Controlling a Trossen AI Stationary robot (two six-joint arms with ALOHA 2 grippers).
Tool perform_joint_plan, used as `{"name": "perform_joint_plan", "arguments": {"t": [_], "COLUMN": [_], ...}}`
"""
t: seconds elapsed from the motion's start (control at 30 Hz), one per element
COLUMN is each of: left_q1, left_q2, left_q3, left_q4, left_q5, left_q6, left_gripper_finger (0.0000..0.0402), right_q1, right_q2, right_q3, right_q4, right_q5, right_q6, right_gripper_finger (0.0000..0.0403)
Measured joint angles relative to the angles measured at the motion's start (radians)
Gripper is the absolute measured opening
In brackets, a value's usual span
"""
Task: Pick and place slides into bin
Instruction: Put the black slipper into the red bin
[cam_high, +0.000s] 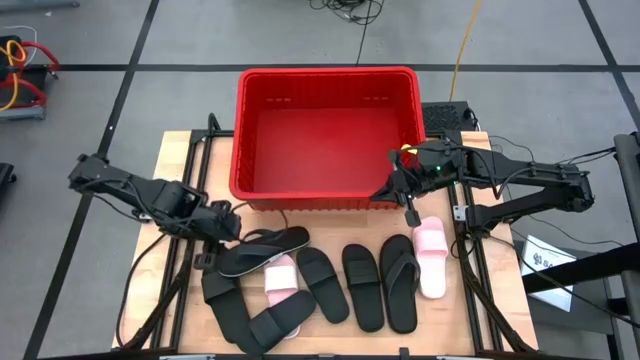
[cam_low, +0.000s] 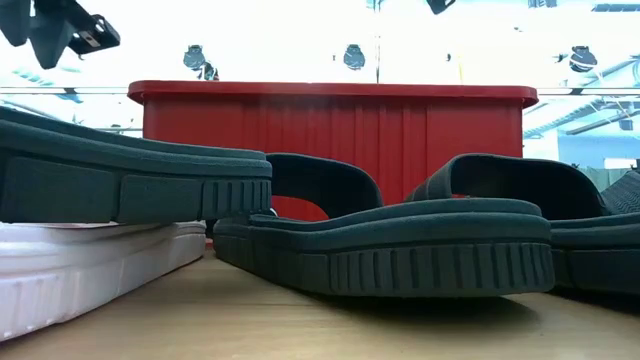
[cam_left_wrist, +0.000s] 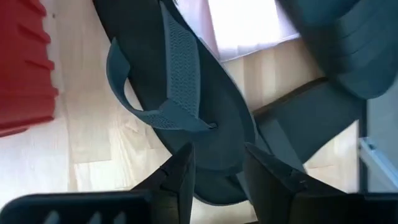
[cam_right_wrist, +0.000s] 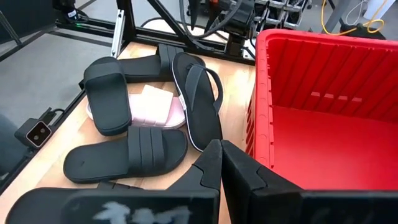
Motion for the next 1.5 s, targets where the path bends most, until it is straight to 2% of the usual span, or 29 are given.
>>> {"name": "perform_joint_plan", "arguments": {"t": [0.17,0.37,0.5,0.77,1.0,1.17,1.33,1.5], "left_q1": [-0.015,-0.014,-0.013,0.056,0.160,0.219,0.253,0.262], "left_q2": [0.047,0.091,0.109,0.115,0.114,0.114,0.114,0.114], "left_q3": [0.000,-0.006,-0.057,-0.126,-0.165,-0.185,-0.203,-0.268], "left_q4": [0.056,0.153,0.231,0.279,0.300,0.301,0.305,0.368], "left_q5": [-0.052,-0.055,-0.055,-0.054,0.107,0.125,0.187,0.194], "left_q6": [0.021,0.034,0.054,0.092,0.134,0.148,0.194,0.145], "left_gripper_finger": [0.0127,0.0127,0.0127,0.0127,0.0127,0.0127,0.0127,0.0127], "right_q1": [0.000,0.000,0.000,0.000,0.000,0.000,0.000,0.000], "right_q2": [0.000,0.000,0.000,0.000,0.000,0.000,0.000,0.000], "right_q3": [0.000,0.000,-0.011,-0.043,-0.043,-0.043,-0.043,-0.043], "right_q4": [-0.002,-0.006,-0.005,-0.005,0.022,0.025,0.025,0.025], "right_q5": [0.000,-0.001,-0.001,-0.001,-0.001,-0.001,0.000,0.000], "right_q6": [-0.008,-0.006,-0.006,0.004,0.007,0.007,0.007,0.007], "right_gripper_finger": [0.0000,0.0000,0.0000,0.0000,0.0000,0.0000,0.0000,0.0000]}}
